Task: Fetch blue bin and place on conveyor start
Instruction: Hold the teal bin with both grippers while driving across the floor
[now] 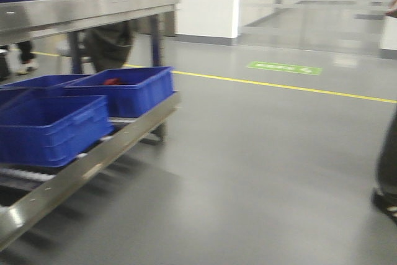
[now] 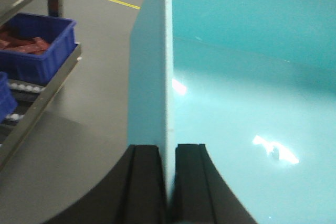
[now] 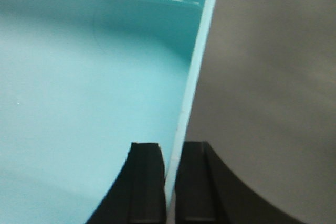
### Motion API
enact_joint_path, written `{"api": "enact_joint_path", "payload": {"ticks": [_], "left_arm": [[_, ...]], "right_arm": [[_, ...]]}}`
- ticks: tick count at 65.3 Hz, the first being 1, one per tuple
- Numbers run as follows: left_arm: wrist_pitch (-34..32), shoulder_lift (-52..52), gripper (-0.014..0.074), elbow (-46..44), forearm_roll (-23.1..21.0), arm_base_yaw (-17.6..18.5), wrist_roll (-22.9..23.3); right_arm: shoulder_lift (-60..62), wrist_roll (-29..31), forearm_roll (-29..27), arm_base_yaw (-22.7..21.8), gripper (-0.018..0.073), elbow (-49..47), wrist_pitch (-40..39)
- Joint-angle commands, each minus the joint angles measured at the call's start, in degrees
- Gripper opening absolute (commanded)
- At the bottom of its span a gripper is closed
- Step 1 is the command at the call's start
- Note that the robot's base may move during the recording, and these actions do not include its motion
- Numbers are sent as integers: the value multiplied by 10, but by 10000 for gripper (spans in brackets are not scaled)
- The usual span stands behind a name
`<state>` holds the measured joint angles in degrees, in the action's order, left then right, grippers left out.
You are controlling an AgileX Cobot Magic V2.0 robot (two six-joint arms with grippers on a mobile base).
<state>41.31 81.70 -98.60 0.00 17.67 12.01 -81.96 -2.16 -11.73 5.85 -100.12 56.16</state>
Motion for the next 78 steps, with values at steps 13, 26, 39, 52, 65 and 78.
{"api": "enact_joint_path", "payload": {"ticks": [13,26,39,52,65,78], "left_arm": [[-38,-7,-111,-4,7,-3,0],[-38,-7,-111,-4,7,-3,0],[-38,-7,-111,-4,7,-3,0],[-38,-7,-111,-4,7,-3,0],[-38,-7,-111,-4,7,-3,0],[-38,-7,-111,-4,7,-3,0]], "right_arm": [[4,13,25,-5,-152,-6,-14],[4,13,25,-5,-152,-6,-14],[4,13,25,-5,-152,-6,-14],[4,13,25,-5,-152,-6,-14],[4,13,25,-5,-152,-6,-14],[4,13,25,-5,-152,-6,-14]]}}
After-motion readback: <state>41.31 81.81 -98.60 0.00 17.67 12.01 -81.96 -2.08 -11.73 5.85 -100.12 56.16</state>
